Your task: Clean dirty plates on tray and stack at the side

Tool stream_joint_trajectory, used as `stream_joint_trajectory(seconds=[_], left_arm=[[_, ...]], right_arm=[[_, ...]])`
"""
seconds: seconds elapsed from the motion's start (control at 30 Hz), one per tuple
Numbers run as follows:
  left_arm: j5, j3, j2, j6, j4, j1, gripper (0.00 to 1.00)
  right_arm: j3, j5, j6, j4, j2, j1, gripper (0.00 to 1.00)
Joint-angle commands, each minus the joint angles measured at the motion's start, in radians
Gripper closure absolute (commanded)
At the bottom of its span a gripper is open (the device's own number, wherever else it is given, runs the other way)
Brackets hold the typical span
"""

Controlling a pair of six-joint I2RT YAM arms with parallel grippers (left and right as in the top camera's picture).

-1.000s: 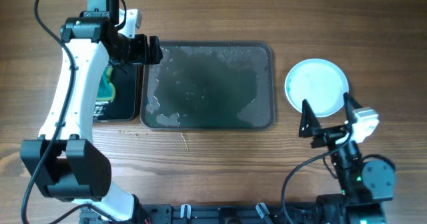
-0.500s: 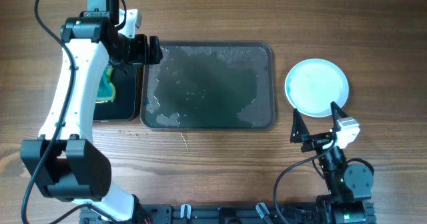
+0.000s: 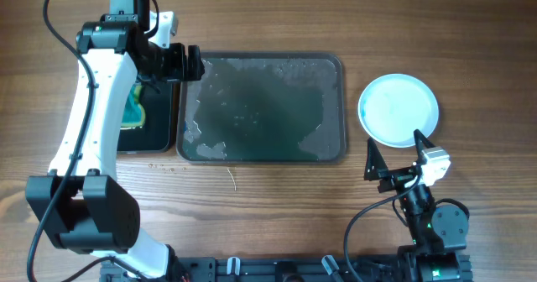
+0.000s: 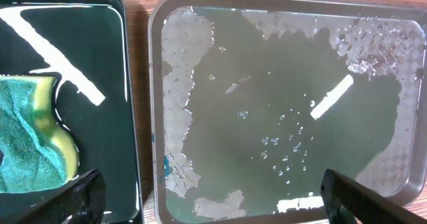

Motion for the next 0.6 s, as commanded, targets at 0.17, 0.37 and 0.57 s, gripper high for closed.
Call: stream_joint_trajectory(seconds=[0.17, 0.37, 0.57], left_arm=[[0.002, 0.006, 0.002, -0.009, 0.003, 0.0, 0.0], [0.001, 0.006, -0.032, -0.009, 0.003, -0.005, 0.0], [-0.046, -0.038, -0.19, 0.016, 0.103, -0.037, 0.0]], right_arm=[[-0.001, -0.017, 0.004, 0.003, -0.013, -0.004, 0.0], [-0.001, -0.017, 0.004, 0.003, -0.013, -0.004, 0.01], [-0.001, -0.017, 0.005, 0.003, -0.013, -0.004, 0.0]])
